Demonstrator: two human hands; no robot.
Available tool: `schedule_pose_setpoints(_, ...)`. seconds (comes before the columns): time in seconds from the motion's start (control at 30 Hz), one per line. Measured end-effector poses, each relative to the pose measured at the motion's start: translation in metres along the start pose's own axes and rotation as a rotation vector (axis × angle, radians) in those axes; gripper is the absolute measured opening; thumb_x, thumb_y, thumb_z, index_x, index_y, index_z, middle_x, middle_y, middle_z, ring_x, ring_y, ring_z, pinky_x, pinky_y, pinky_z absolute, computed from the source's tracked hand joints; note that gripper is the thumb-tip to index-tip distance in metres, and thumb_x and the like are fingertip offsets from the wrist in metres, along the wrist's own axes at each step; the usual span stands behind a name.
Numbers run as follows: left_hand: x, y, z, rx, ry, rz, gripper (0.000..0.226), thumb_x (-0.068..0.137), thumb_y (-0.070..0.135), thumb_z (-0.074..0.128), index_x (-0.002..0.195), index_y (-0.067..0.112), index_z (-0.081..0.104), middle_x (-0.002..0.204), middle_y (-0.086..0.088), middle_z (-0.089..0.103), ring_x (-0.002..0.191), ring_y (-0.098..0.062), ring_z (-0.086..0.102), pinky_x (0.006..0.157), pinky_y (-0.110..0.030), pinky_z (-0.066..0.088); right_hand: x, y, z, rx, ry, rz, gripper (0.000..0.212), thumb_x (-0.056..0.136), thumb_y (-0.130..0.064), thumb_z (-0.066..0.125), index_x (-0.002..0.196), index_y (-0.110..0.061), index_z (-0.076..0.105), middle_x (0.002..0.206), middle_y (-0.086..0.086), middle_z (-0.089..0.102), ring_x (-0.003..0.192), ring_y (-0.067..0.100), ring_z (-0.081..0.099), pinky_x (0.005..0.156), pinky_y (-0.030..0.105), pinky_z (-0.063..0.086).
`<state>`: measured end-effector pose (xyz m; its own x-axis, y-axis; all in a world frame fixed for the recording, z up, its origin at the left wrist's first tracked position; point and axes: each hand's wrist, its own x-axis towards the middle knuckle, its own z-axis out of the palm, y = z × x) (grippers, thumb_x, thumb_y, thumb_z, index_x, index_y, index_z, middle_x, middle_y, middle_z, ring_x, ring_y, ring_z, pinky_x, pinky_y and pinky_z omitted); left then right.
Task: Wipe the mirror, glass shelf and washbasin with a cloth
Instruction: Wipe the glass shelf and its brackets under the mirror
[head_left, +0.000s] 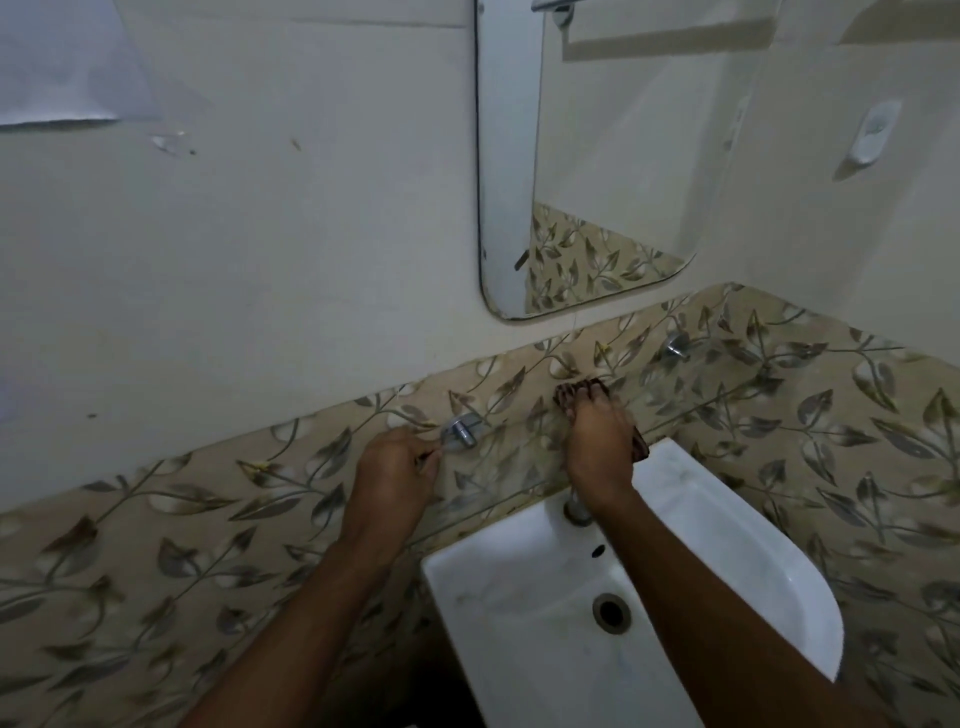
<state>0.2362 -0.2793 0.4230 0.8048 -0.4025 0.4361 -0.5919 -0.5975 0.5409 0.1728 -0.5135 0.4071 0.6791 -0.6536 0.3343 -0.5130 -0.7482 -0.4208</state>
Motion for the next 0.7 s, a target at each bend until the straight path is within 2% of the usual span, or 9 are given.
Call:
schedule_pose_setpoints(0.13,-0.002,0.005,0.001,-0.043,0.012,-0.021,0.012,0.087,0.019,0.07,0.092,0.012,0.078,0.085,-0.006,0.069,0.078,-0.02,0.062,0.073,-0.031,0.052,-0.047,-0.044,0.005,-0.007,-0.052,-0.077,0.062,0.092,-0.001,0.047,0.151,-0.01,0.035,0.16,0.012,0.031,0.148,0.03,0.025,0.123,0.041,0.015)
schedule_pose_setpoints(0.23,-0.003,0.006,0.001,-0.053,0.05,-0.079,0.013,0.088,0.022,0.068,0.091,0.015,0.078,0.085,-0.001,0.071,0.075,-0.013,0.061,0.067,-0.023,0.045,-0.075,-0.076,0.015,-0.061,-0.15,-0.147,0.066,0.094,-0.006,0.048,0.156,-0.011,0.025,0.164,0.013,0.021,0.151,0.03,0.017,0.125,0.043,0.008)
schedule_pose_setpoints(0.27,-0.003,0.006,0.001,-0.061,0.064,-0.108,0.013,0.088,0.023,0.067,0.091,0.017,0.078,0.086,0.001,0.072,0.073,-0.009,0.061,0.065,-0.02,0.043,-0.084,-0.086,0.02,-0.062,-0.162,-0.179,0.065,0.093,-0.007,0.051,0.155,-0.009,0.029,0.162,0.015,0.025,0.15,0.032,0.022,0.125,0.046,0.012)
schedule_pose_setpoints(0.33,-0.002,0.006,0.001,-0.089,0.094,-0.155,0.015,0.089,0.022,0.065,0.094,0.018,0.078,0.086,0.004,0.074,0.07,-0.004,0.061,0.063,-0.016,0.043,-0.104,-0.103,0.03,-0.074,-0.137,-0.243,0.062,0.084,-0.011,0.062,0.145,-0.007,0.048,0.151,0.018,0.045,0.139,0.036,0.043,0.117,0.051,0.033)
schedule_pose_setpoints(0.4,-0.001,0.006,0.0,-0.117,0.115,-0.198,0.016,0.089,0.02,0.063,0.095,0.017,0.077,0.085,0.003,0.075,0.07,-0.004,0.063,0.065,-0.019,0.048,-0.12,-0.111,0.035,-0.072,-0.144,-0.341,0.058,0.08,-0.017,0.06,0.137,-0.007,0.056,0.138,0.015,0.059,0.128,0.034,0.056,0.106,0.05,0.046)
schedule_pose_setpoints(0.53,0.003,0.005,-0.001,-0.128,0.116,-0.175,0.014,0.088,0.018,0.065,0.093,0.016,0.077,0.085,0.001,0.073,0.073,-0.009,0.064,0.067,-0.022,0.049,-0.118,-0.091,0.029,0.022,-0.066,-0.532,0.046,0.094,-0.022,0.04,0.134,-0.011,0.058,0.135,0.01,0.062,0.126,0.028,0.058,0.106,0.046,0.047)
schedule_pose_setpoints(0.6,0.004,0.004,0.001,-0.131,0.085,-0.133,0.012,0.088,0.018,0.066,0.092,0.016,0.077,0.084,0.001,0.072,0.074,-0.01,0.064,0.068,-0.024,0.05,-0.104,-0.071,0.025,0.082,0.003,-0.525,0.041,0.102,-0.03,0.038,0.13,-0.014,0.063,0.134,0.007,0.063,0.125,0.025,0.057,0.109,0.044,0.044)
schedule_pose_setpoints(0.7,0.005,0.007,0.007,-0.097,0.038,-0.024,0.008,0.086,0.016,0.069,0.087,0.017,0.076,0.082,0.002,0.068,0.076,-0.015,0.06,0.069,-0.027,0.046,-0.073,-0.037,0.016,0.077,0.046,-0.426,0.043,0.101,-0.035,0.039,0.128,-0.016,0.066,0.133,0.007,0.064,0.124,0.025,0.058,0.11,0.043,0.043)
